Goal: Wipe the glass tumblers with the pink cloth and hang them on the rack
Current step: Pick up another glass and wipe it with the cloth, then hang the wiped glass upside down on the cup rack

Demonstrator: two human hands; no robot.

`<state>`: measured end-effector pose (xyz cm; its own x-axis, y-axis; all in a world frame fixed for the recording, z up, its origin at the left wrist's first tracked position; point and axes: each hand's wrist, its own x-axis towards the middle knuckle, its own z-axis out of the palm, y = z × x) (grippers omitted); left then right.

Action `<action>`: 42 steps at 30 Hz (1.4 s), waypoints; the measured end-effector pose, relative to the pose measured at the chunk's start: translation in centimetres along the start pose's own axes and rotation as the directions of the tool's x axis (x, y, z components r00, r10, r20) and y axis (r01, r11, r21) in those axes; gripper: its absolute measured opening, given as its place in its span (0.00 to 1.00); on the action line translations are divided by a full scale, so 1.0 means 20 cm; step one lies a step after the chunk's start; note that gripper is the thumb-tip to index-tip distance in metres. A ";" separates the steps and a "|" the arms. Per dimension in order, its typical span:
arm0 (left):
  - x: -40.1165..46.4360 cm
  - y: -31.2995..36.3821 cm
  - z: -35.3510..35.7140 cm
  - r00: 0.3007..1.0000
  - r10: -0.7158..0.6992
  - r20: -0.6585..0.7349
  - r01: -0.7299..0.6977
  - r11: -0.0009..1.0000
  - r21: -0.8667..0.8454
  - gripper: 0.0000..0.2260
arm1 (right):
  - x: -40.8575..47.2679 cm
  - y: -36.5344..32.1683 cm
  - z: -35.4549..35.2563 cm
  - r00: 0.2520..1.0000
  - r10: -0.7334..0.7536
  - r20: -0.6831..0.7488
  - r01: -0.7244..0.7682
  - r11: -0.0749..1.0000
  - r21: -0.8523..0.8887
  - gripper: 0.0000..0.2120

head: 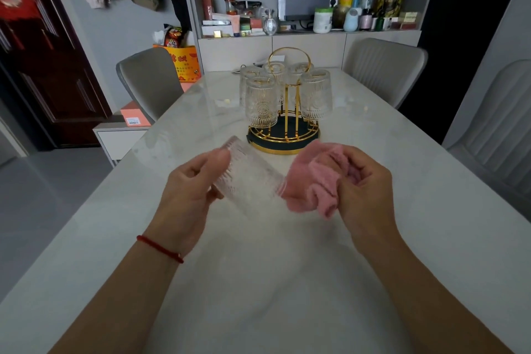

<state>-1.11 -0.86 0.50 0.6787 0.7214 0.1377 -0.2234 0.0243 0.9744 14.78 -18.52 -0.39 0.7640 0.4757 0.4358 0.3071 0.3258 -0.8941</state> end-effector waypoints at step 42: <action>0.67 0.44 0.58 0.910 0.414 0.010 -0.353 0.762 0.543 0.21 | 0.10 0.04 -0.13 0.936 0.267 -0.229 -0.265 0.964 0.039 0.11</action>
<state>14.15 0.91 13.03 0.5322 0.6595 0.5308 -0.0301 -0.6119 0.7904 18.05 -19.51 -0.60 0.9271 0.3452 0.1462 0.0715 0.2199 -0.9729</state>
